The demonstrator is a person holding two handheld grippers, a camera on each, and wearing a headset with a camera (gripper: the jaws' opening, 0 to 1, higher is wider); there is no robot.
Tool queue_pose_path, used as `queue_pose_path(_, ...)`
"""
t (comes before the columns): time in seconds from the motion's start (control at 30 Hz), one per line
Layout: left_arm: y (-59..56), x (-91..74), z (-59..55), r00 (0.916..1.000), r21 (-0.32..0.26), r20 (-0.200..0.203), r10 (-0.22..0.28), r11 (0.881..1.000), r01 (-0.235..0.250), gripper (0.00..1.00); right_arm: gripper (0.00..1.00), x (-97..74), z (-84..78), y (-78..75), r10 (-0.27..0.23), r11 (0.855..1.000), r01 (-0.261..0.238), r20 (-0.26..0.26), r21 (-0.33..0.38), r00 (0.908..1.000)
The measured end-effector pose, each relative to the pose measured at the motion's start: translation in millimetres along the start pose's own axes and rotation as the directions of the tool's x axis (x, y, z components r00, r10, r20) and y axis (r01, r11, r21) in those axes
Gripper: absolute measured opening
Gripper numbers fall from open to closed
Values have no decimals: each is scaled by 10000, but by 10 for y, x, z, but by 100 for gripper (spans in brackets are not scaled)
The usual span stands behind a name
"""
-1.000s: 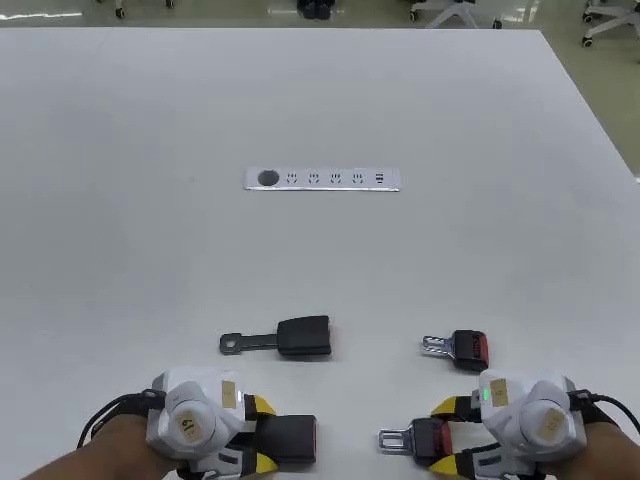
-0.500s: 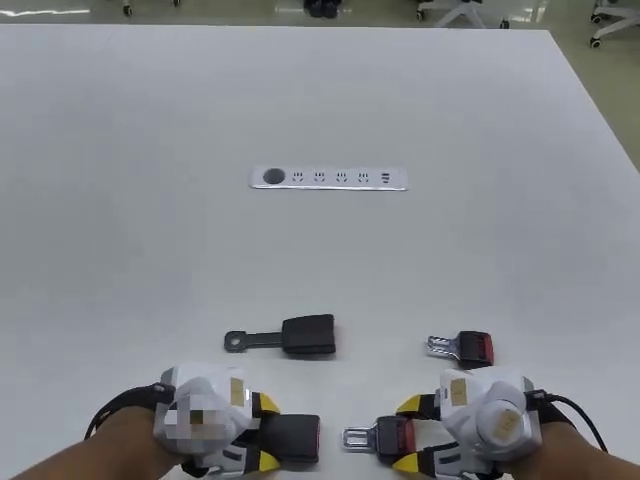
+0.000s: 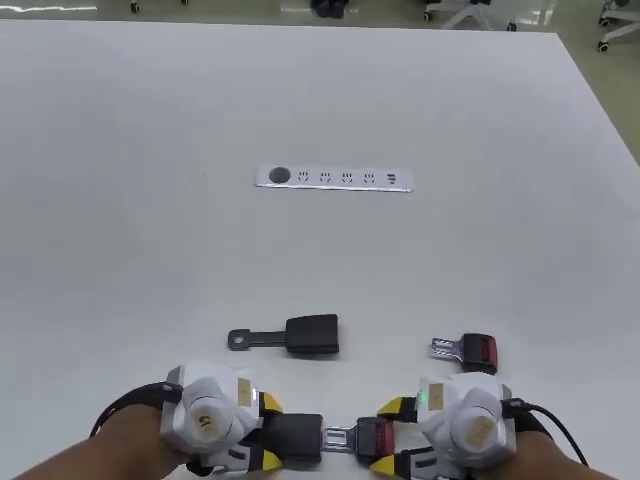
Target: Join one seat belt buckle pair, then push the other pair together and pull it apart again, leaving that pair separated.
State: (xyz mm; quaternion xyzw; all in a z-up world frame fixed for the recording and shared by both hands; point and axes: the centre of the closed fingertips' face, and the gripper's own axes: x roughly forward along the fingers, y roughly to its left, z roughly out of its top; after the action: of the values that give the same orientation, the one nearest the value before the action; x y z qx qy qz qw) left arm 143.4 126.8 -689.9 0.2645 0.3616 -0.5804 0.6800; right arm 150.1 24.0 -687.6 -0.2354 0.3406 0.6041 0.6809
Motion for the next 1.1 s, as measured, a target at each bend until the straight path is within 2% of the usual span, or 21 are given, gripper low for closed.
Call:
queue_pose_path(0.3,-4,-3,1,10000,41,-63,-8,10000,8,33,32,41,-15,13,15,10000,-15,-60,-58,10000)
queue_pose_path(0.37,-2,-3,-2,10000,-102,-31,2,9999,-3,33,32,64,9,27,57,9999,-58,-52,-141,10000)
queue_pose_path(0.57,-5,-4,-2,9999,-15,-99,-23,10000,22,33,32,135,94,58,71,9997,-71,-3,-213,10000)
queue_pose_path(0.93,2,5,-4,9999,78,-138,-60,10000,61,33,32,152,70,79,-60,9999,60,9,-161,10000)
queue_pose_path(1.0,-5,10,-5,9995,305,-304,-54,9995,63,33,32,158,72,84,-47,9998,47,-12,-194,10000)
queue_pose_path(1.1,0,18,-6,9996,260,-297,-27,9997,35,33,32,172,71,89,-25,9997,23,-48,-251,10000)
